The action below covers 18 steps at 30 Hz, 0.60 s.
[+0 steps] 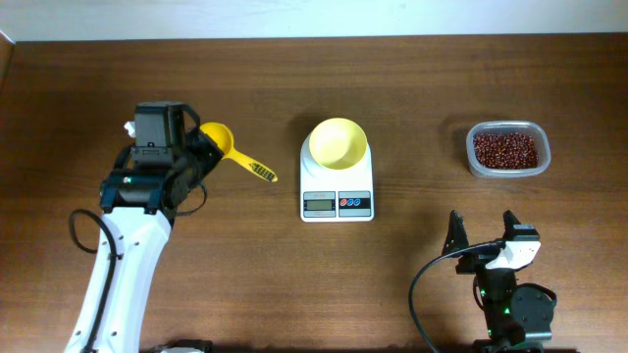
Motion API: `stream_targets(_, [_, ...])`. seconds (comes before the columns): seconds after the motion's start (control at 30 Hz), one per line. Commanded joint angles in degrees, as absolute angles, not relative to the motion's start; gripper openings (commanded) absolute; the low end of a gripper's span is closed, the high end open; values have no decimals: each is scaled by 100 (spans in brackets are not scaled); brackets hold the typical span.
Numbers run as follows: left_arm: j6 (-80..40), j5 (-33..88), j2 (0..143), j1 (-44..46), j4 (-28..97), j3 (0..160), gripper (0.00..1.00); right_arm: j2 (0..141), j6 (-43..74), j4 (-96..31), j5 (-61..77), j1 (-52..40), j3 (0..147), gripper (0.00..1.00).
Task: Scoop item into bowl and weigh 50g on scale
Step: 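Lift the yellow scoop with the left gripper and raise it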
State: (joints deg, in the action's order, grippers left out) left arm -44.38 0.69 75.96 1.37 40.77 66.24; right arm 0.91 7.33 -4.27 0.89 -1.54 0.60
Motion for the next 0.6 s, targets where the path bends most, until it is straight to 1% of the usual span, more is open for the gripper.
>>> stream_targets(0.0, [-4405, 123, 7524, 106, 3533, 6702, 0, 36, 729, -460, 19, -185, 32, 99])
stream_targets(0.13, [-4407, -287, 7524, 106, 2536, 6702, 0, 36, 729, -460, 19, -185, 32, 99])
stream_targets(0.23, [-4407, -285, 7524, 106, 1870, 6702, 0, 36, 729, -460, 19, -185, 32, 99])
stream_targets(0.3, [-4407, -285, 7524, 106, 1640, 6702, 0, 36, 729, -408, -10, -185, 32, 99])
stream_targets(0.4, [-4482, -283, 7524, 108, 1726, 6702, 0, 36, 740, -117, -36, -187, 32, 99])
stream_targets(0.47, [-5052, -279, 7524, 108, 1966, 6702, 0, 36, 858, -102, 454, -185, 32, 99])
stream_targets(0.5, [-5323, -279, 7524, 108, 2097, 6702, 0, 36, 1219, -99, 816, -185, 32, 99])
stream_targets(0.53, [-5568, -279, 7524, 108, 2248, 6702, 0, 36, 1590, -58, 869, -187, 32, 99])
stream_targets(0.57, [-5839, -276, 7524, 108, 2414, 6702, 0, 36, 2261, -60, 862, -185, 32, 99])
